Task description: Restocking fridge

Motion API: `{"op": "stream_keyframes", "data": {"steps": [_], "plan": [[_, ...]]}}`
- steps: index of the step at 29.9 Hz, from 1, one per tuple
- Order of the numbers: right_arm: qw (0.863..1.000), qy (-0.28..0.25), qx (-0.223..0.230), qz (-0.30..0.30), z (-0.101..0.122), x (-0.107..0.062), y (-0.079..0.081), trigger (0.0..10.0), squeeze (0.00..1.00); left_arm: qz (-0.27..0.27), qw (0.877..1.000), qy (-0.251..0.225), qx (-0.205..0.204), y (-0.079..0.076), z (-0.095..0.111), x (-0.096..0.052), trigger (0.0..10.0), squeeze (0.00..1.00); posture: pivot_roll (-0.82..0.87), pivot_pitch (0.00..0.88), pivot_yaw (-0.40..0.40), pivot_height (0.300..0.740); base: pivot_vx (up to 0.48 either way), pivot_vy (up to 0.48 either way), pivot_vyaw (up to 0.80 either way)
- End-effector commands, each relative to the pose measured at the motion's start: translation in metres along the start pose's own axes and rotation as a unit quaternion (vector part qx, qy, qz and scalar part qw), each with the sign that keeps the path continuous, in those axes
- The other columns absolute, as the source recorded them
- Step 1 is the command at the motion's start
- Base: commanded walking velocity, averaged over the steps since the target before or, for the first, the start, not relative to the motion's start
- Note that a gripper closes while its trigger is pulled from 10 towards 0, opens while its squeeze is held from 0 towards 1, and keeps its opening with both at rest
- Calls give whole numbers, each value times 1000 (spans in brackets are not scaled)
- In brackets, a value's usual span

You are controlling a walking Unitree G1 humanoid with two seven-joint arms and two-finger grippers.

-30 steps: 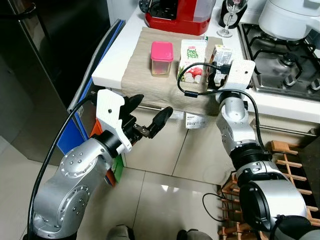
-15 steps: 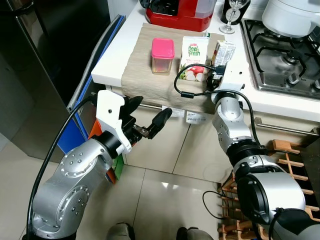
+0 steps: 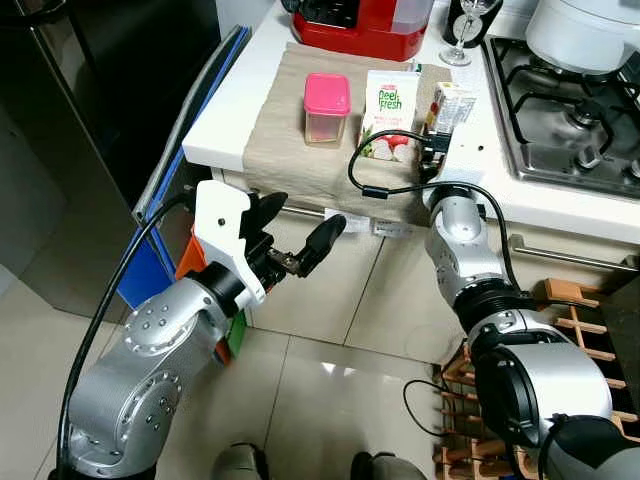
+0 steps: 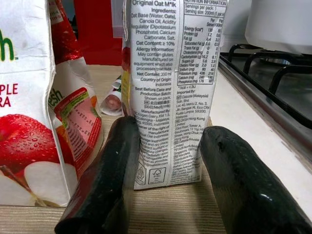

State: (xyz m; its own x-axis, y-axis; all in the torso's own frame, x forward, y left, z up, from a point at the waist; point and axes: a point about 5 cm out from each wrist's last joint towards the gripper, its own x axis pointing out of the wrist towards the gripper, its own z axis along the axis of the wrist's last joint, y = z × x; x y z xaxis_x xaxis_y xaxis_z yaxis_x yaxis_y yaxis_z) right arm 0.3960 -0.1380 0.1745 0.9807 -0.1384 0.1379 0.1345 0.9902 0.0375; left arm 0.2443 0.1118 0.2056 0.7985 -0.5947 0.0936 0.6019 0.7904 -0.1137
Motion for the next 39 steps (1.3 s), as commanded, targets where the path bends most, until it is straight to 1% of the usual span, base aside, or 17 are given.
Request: {"op": "stream_keyframes", "data": {"steps": [1, 11, 12, 13, 14, 16, 17, 19, 20, 24, 26, 27, 29, 31, 32, 35, 39], "plan": [[1000, -10, 6, -4, 6, 4, -2, 0, 0, -2, 1000, -8, 4, -2, 3, 1, 10000, 0, 149, 129, -49, 740, 0, 0, 0], [999, -50, -2, 2, 17, 2, 0, 0, 0, 1, 1000, -11, 4, -1, 3, 3, 10000, 0, 140, 122, -53, 740, 0, 0, 0], [998, -55, -5, -4, 18, 2, -1, 824, 0, 1, 1000, -12, 4, -1, 3, 3, 10000, 0, 137, 121, -54, 740, 0, 0, 0], [998, -58, -7, -8, 18, 2, -2, 824, 0, 1, 1000, -12, 4, -1, 3, 3, 10000, 0, 137, 121, -54, 740, 0, 0, 0], [998, -61, -8, -5, 19, 1, -1, 10000, 0, 1, 1000, -12, 4, -1, 3, 3, 10000, 0, 137, 121, -54, 740, 0, 0, 0], [998, -70, -6, -1, 22, 0, 0, 10000, 0, 0, 1000, -12, 4, -1, 3, 3, 10000, 0, 137, 121, -54, 740, 0, 0, 0], [997, -80, -2, 3, 25, -1, 1, 10000, 663, 0, 1000, -12, 4, -2, 3, 3, 10000, 0, 137, 121, -54, 740, 0, 0, 0], [996, -90, 1, 8, 28, -2, 2, 10000, 663, 0, 1000, -13, 4, -2, 3, 3, 10000, 0, 137, 121, -54, 740, 0, 0, 0], [992, -122, -2, 26, 38, -6, 2, 10000, 1000, 5, 1000, -13, 6, -2, 2, 3, 10000, 0, 137, 121, -54, 740, 0, 0, 0], [990, -137, -5, 30, 44, -12, -3, 10000, 1000, 23, 1000, -15, 6, -1, 0, 5, 10000, 0, 127, 117, -56, 740, 0, 0, 0], [991, -135, -6, 26, 43, -15, -11, 10000, 1000, 48, 999, -15, 4, 1, -3, 6, 10000, 0, 112, 110, -56, 740, 0, 0, 0], [991, -132, -15, 18, 41, -18, -22, 10000, 1000, 77, 997, -18, 3, 3, -7, 6, 10000, 0, 103, 105, -55, 740, 0, 0, 0], [991, -132, -17, 16, 40, -19, -24, 10000, 1000, 83, 996, -18, 3, 4, -8, 6, 10000, 0, 103, 105, -55, 740, 0, 0, 0], [992, -123, -19, -1, 39, -22, -37, 10000, 1000, 97, 995, -16, 12, 3, -11, 7, 10000, 0, 88, 94, -58, 740, 0, 0, 0], [992, -123, -19, -1, 39, -22, -37, 10000, 1000, 97, 995, -16, 12, 3, -11, 7, 10000, 0, 88, 94, -58, 740, 0, 0, 0], [992, -120, -26, -4, 41, -37, -48, 10000, 1000, 125, 991, -19, 36, 6, -12, 8, 10000, 0, 76, 80, -59, 740, 0, 0, 0], [993, -110, -37, 0, 36, -46, -53, 10000, 1000, 139, 989, -33, 45, 9, -11, 13, 10000, 0, 53, 60, -52, 740, 0, 0, 0]]}}
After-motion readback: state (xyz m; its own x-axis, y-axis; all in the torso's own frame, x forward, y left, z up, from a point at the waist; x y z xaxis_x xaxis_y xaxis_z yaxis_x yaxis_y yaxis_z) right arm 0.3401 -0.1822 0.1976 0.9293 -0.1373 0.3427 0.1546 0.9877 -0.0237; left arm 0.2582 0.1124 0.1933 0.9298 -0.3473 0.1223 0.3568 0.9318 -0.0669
